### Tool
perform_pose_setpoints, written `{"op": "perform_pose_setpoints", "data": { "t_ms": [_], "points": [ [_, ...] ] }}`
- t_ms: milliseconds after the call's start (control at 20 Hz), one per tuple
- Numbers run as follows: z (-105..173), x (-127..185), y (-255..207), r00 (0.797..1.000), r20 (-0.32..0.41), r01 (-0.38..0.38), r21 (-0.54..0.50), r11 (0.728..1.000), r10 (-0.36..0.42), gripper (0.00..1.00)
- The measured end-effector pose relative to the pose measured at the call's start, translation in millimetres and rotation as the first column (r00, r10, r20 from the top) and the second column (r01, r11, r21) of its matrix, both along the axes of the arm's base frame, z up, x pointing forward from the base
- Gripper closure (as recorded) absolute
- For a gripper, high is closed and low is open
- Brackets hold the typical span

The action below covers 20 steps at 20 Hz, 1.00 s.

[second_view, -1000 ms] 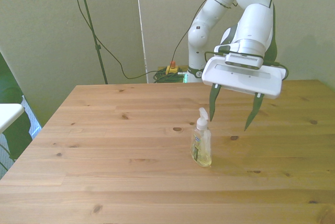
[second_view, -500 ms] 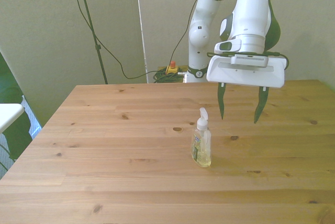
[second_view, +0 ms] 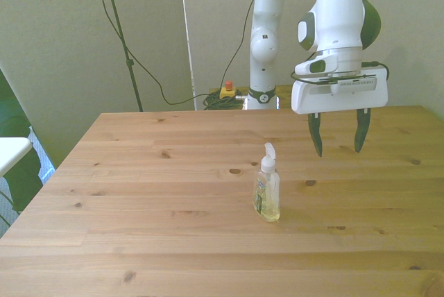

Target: Stand the sanitizer

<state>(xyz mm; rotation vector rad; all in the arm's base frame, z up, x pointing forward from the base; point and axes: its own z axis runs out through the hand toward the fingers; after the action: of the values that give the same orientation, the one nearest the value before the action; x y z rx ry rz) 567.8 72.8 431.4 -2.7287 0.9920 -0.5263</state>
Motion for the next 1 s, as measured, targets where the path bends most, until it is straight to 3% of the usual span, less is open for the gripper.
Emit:
{"op": "perform_pose_setpoints", "data": {
  "t_ms": [250, 500, 750, 1000],
  "points": [
    [-6, -11, 5, 0.988, -0.055, -0.141, 0.042, 0.989, 0.144, 0.00],
    [-14, -19, 20, 0.972, -0.087, -0.210, 0.092, 0.973, 0.218, 0.00],
    [-24, -27, 15, 0.974, -0.109, -0.193, 0.074, 0.978, 0.200, 0.00],
    [-8, -62, -11, 0.990, -0.106, -0.089, 0.050, 0.995, 0.093, 0.00]
  ]
}}
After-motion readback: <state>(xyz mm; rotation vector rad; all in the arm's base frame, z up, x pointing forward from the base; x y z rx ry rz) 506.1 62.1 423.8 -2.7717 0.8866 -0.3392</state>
